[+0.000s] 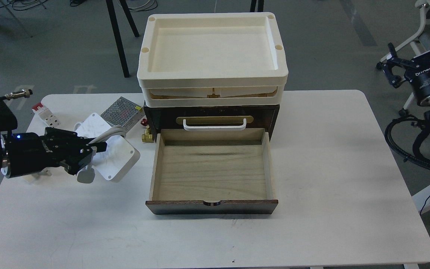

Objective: Put charging cable into cabinet
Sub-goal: 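Lift the charger and carry it over the open wooden drawer, then lower the charger into the drawer and open the left gripper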

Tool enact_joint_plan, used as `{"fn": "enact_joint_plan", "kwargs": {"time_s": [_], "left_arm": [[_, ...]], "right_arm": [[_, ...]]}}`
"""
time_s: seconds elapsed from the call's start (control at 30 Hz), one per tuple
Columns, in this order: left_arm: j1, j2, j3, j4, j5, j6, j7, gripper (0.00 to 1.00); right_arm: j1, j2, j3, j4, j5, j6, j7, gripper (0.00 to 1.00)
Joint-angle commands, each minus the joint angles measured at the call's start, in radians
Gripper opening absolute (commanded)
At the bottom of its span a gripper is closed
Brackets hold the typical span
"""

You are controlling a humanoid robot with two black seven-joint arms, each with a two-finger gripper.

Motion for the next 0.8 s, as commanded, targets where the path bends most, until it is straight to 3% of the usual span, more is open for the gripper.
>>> {"fn": "enact_joint_plan", "kwargs": {"time_s": [0.0, 0.13, 0.3, 0.57, 0.77], "left_arm": [[0.004, -0.125, 0.003, -0.031, -0.102, -0.001, 0.000, 0.00], [0.015, -0.271, 0.003, -0.014, -0.188, -0.001, 0.000, 0.00], [0.017, -0.454, 0.003, 0.114, -0.215, -0.025, 0.000, 0.00], [0.018, -0.603, 0.019, 0.383, -0.199, -0.025, 0.000, 0.00], [0.018, -0.621, 0.035, 0.440, -0.196, -0.027, 0.000, 0.04]], "right_arm": [[0.008, 0.001, -0.002, -0.018, 0.000, 0.000, -0.002, 1.00], [0.014, 0.000, -0.002, -0.035, 0.000, 0.000, -0.002, 1.00], [0.017, 0.000, -0.002, -0.043, -0.002, 0.000, -0.002, 1.00], [0.014, 0.000, -0.002, -0.044, 0.000, 0.000, -0.002, 1.00], [0.014, 0.000, -0.002, -0.044, 0.000, 0.000, -0.002, 1.00]]}}
